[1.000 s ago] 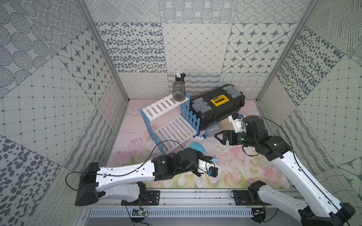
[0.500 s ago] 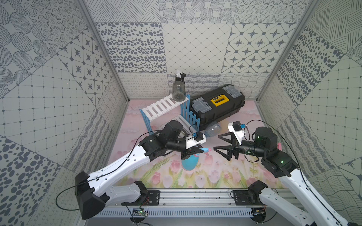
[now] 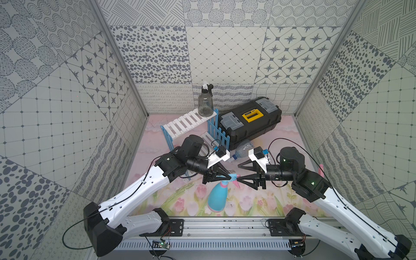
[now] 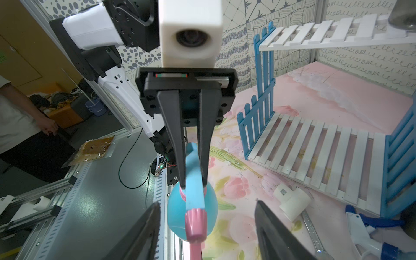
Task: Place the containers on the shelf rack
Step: 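Pick up a container from the center of the board.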
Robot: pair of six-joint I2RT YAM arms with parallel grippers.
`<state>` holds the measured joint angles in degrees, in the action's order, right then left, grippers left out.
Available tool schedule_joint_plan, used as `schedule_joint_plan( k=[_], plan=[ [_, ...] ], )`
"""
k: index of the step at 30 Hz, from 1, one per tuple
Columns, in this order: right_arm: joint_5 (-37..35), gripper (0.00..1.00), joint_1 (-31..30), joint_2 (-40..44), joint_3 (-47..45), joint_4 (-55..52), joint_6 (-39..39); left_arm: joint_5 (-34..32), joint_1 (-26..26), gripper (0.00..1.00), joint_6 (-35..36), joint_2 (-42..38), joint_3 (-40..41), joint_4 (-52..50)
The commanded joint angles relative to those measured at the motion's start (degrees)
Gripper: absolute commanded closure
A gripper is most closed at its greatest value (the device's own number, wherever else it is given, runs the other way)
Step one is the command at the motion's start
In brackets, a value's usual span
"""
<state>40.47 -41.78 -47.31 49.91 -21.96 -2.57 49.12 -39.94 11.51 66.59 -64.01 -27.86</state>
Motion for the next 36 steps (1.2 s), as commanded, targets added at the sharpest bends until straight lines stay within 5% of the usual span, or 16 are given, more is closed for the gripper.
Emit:
schedule_joint_plan(
  k=[1,26,34,36],
  plan=[
    [-0.5,0.42,-1.7,-0.8,0.8,1.9,1.3,6.5,0.6,1.0,-2.2,-0.3,-0.8,-0.7],
    [2.8,0.98,-4.2,-4.4,3.0,-0.6,1.5,4.0,0.9,1.0,-1.1,0.3,-0.5,0.0],
    [1.6,1.0,-4.2,-4.4,2.9,-0.4,0.9,2.4,0.9,1.0,-1.7,-0.1,0.7,1.8],
    [0.3,1.0,-4.3,-4.2,2.7,-0.4,0.7,1.1,0.9,0.8,-2.5,-0.5,1.4,3.6]
  ],
)
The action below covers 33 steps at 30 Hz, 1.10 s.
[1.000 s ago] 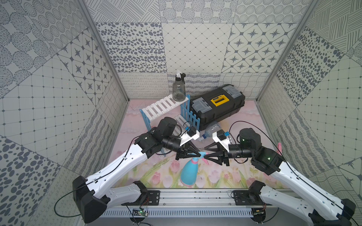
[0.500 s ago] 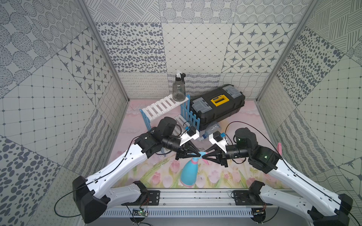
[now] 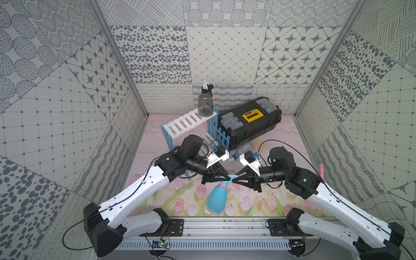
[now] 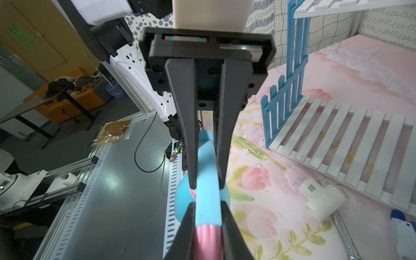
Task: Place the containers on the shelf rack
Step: 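Pick up a container from the center of the board.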
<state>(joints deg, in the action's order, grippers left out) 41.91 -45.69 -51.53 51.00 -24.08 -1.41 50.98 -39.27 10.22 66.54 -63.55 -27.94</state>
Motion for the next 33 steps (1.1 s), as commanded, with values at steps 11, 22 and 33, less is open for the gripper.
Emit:
schedule_joint_plan(
  k=[11,22,33],
  plan=[
    [-12.9,1.0,-0.3,3.2,-0.6,2.2,-1.0,-8.3,1.1,0.12,-6.2,-7.0,6.9,11.5],
    [-28.3,1.0,-0.7,1.5,8.3,7.3,-0.4,-34.5,3.2,0.02,-11.1,-25.4,18.4,11.0],
    [-40.6,1.0,-3.1,-15.6,32.5,6.5,3.7,-48.7,4.1,0.01,-9.7,-38.5,24.3,5.4]
  ],
)
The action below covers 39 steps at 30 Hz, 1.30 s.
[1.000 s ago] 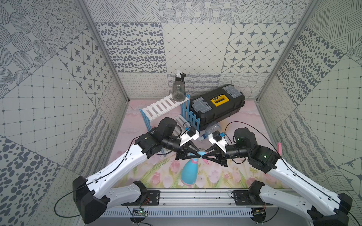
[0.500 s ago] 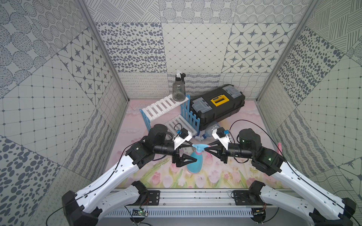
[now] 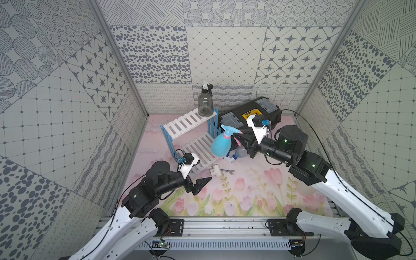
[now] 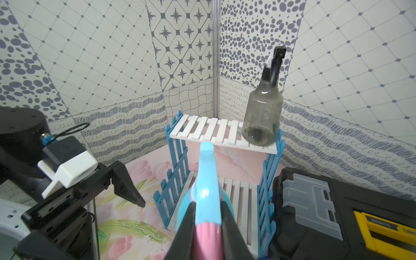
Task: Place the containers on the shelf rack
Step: 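Pick up a container from the center of the board, then place the container on the shelf.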
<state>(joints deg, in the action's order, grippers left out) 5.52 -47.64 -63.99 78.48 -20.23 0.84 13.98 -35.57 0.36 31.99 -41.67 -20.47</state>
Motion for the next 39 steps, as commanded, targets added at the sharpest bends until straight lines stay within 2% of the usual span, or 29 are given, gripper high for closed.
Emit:
schedule_joint_plan(
  k=[1,11,20,26,31,39],
  plan=[
    [-5.4,1.0,-1.8,-4.4,7.2,2.2,1.7,-12.2,0.4,0.01,0.5,-4.8,3.0,-1.8],
    [-14.3,1.0,-6.0,-19.1,26.0,-2.5,3.5,-15.3,0.5,0.01,1.7,-6.5,4.8,-0.1],
    [-14.6,1.0,-6.1,-32.0,45.0,-11.4,3.5,-16.7,0.4,0.01,3.0,-6.6,4.8,4.0],
    [-14.3,1.0,-6.0,-38.4,54.1,-15.2,3.8,-17.9,0.4,0.01,5.4,-4.9,2.3,9.0],
    [-13.7,1.0,-6.0,-45.0,63.9,-18.8,3.9,-18.2,0.4,0.01,7.0,-2.3,0.1,8.0],
    [-15.0,1.0,-5.7,-51.3,71.9,-21.3,4.6,-18.8,0.4,0.01,8.9,-1.8,-0.4,9.1]
  ],
)
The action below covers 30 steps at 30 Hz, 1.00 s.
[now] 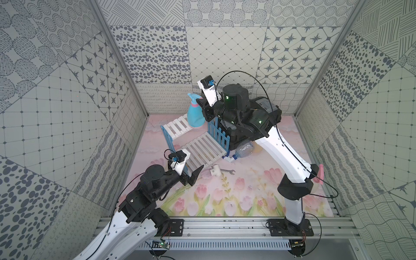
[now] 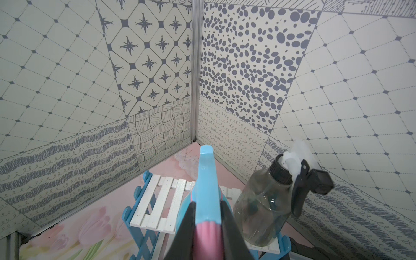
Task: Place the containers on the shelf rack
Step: 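Place the container on the shelf.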
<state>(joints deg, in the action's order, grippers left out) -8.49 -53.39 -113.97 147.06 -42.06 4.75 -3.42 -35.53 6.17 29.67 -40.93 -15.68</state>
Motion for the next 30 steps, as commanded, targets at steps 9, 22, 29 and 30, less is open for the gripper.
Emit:
schedule_joint_plan(
  k=[9,22,29,30],
  plan=[
    [-0.3,1.0,1.7,-5.4,7.6,0.1,-0.2,-1.6,0.4,0.01,3.4,1.2,-0.4,3.5],
    [4.2,1.0,4.1,-10.8,13.1,0.1,-1.9,-1.3,0.3,0.01,3.8,0.8,2.2,5.4],
    [3.9,1.0,4.1,-12.3,14.3,0.7,-0.8,-0.8,0.4,0.01,3.8,1.3,2.8,5.9],
    [3.9,1.0,4.2,-12.5,14.4,0.7,-0.9,-0.7,0.4,0.01,3.7,1.2,2.9,6.0]
  ],
)
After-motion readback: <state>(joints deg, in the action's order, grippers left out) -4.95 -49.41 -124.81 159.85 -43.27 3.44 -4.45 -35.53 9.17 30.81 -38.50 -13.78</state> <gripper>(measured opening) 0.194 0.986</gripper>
